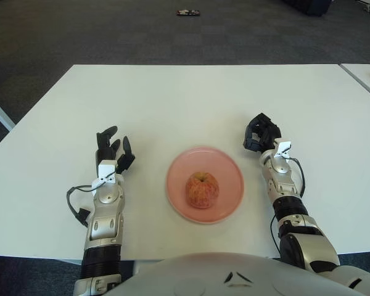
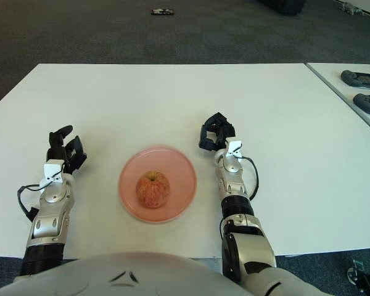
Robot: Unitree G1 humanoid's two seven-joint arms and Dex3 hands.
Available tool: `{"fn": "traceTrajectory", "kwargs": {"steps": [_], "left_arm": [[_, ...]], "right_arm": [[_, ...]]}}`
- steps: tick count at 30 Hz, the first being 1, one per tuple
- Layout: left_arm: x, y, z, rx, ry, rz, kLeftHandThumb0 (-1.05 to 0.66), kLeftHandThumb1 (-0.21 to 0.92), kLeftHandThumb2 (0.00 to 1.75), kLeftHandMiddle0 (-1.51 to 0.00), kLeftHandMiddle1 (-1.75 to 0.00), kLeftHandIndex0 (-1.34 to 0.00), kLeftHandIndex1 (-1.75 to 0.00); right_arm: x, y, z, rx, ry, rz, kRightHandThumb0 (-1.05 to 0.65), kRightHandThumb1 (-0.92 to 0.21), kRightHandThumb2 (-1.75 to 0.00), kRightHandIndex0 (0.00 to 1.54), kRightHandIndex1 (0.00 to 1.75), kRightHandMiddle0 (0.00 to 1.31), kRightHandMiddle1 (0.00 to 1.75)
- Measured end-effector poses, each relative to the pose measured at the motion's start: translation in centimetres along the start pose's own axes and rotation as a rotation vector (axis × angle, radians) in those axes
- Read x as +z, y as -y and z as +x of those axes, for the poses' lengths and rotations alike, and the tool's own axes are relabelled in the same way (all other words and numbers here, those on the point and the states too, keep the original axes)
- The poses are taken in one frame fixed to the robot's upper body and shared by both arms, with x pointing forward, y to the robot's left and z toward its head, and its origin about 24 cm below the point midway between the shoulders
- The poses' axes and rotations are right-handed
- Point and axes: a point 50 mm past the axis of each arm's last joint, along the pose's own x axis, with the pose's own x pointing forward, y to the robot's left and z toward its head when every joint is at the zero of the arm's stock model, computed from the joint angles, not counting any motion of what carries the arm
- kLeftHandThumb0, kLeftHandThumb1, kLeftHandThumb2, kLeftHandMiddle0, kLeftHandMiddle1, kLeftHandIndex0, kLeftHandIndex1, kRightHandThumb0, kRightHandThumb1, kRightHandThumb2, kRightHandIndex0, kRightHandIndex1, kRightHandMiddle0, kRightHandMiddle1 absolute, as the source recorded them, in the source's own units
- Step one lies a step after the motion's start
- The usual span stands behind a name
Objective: Put the apple into the plate.
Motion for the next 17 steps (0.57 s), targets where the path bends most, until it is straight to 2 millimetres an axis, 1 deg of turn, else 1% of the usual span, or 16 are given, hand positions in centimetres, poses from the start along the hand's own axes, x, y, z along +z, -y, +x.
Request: {"fn": "traceTrajectory", "kwargs": {"steps": [11, 17], "left_arm": [[0.08, 0.02, 0.02, 0.000, 0.005, -0.002, -0.72, 0.92, 0.76, -0.35, -0.38, 0.00, -1.03], [0.14, 0.04, 0.01, -0.002, 0.008, -0.002, -0.72, 0.92, 0.77, -0.34, -0.38, 0.00, -1.02]], "right_arm": [[0.39, -0.11, -0.09, 0.005, 0.007, 0.019, -0.47, -0.32, -1.31, 1.15, 1.75, 0.60, 1.75], [0.39, 0.02, -0.58, -0.006, -0.020, -0.007, -0.47, -0.32, -1.31, 1.15, 1.75, 0.61, 1.75]]}}
